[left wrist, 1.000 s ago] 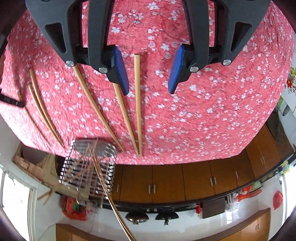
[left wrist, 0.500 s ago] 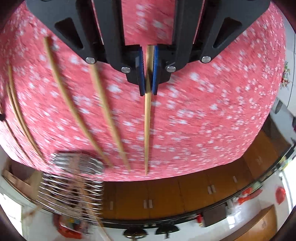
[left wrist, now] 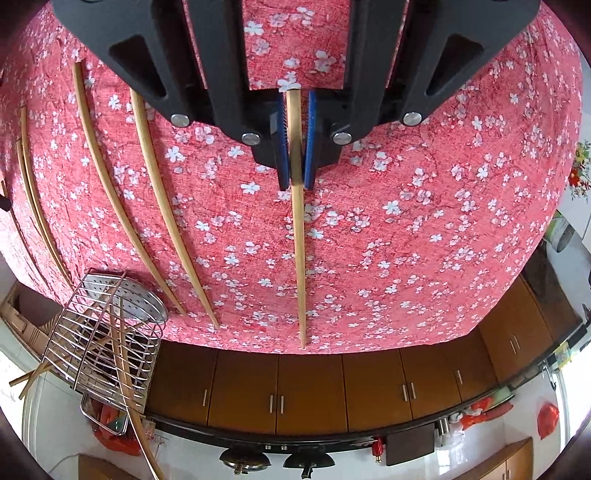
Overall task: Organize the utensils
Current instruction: 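Close the right gripper on a loose chopstick while the left gripper grasps another, then lift both held chopsticks and carry them over the wire holder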
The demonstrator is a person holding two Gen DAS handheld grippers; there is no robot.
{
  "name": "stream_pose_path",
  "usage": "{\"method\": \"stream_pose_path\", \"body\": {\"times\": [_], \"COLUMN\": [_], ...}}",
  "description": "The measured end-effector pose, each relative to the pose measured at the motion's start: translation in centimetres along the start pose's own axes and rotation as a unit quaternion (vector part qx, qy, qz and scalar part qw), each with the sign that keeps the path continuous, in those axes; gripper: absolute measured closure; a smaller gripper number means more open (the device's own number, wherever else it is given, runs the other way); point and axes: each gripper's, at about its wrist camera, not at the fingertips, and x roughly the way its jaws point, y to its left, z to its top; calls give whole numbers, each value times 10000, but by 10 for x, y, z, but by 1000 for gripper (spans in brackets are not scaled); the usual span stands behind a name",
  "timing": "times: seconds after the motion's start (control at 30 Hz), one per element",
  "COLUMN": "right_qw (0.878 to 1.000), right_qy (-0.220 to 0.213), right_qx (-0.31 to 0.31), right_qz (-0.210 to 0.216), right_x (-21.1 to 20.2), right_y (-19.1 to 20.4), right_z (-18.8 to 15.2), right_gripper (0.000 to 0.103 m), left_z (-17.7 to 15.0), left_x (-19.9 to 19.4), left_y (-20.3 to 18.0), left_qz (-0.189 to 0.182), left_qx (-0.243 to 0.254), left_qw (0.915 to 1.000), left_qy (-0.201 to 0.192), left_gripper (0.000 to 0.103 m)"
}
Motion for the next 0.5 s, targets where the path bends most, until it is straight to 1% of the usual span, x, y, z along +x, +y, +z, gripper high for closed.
{"method": "stream_pose_path", "body": {"times": [0.33,0.5], "right_qw": [10000,9995], "right_qy": [-1,4], "right_qx": [-19,-259], "right_qz": [-24,-165], "right_x": [-1,-10], "right_y": [-1,8], "right_z": [-1,-12], "right_gripper": [95,95], "left_z": [0,0], "left_x": [0,1], "left_y": [1,2], "left_qz": [-36,-8], "left_qx": [-33,-15], "left_qw": [10000,10000], "left_qy": [-2,-1], "left_gripper": [95,95]}}
